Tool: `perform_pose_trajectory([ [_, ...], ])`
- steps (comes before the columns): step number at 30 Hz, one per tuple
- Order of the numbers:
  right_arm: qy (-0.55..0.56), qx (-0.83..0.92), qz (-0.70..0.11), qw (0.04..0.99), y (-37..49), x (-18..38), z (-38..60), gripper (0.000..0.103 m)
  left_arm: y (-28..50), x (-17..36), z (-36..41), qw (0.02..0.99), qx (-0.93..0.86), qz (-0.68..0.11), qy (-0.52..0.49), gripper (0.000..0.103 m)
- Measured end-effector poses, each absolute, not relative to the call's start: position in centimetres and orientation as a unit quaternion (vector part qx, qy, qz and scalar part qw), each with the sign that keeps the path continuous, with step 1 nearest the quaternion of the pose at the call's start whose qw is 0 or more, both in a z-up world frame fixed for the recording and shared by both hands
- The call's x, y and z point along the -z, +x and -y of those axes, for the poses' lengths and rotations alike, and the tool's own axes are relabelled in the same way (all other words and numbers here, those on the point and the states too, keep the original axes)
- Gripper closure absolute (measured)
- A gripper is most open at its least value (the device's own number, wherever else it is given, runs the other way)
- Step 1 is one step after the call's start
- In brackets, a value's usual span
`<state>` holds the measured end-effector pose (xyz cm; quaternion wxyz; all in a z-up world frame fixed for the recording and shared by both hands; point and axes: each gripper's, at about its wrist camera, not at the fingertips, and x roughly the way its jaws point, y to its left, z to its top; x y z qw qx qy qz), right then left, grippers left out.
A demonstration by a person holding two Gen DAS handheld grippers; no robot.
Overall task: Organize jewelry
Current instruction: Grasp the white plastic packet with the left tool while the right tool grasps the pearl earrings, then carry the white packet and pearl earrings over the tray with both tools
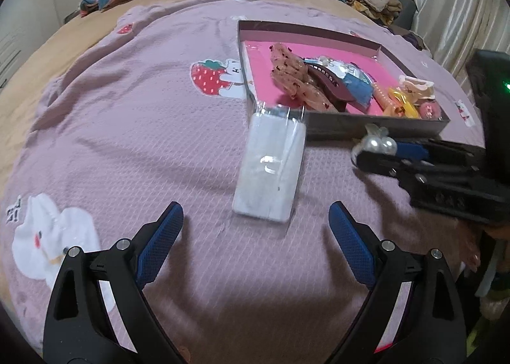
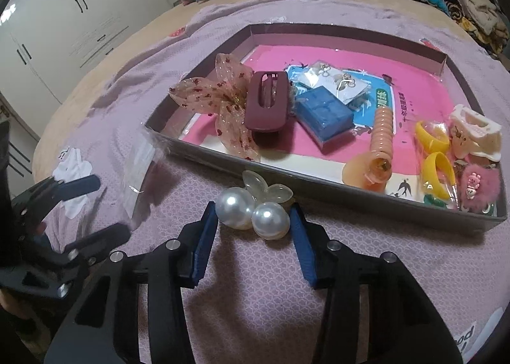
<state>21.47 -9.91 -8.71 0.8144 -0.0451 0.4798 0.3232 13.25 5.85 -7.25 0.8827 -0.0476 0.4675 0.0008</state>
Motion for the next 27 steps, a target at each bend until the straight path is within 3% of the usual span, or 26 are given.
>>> perform_pose_trajectory([
  [6,-0.036,-0.325,-0.473,0.818,20.7,7.6,11.8,0.059,15.7,8.1,-5.7,0.878,0.007,-0.474,-0.06,0.04],
  [9,-0.025,-0.322,-0.467,0.823,20.3,6.6,13.2,0.059,16.1,8.3,-5.8,0.876,0.008,-0.477,-0.07,0.066],
  [27,0.031,-0.273,-0.387,0.88,19.7,-0.3,22.7,0.059,17.1,-0.8,-1.4,0.912,0.065,-0.402,-0.057,0.067],
])
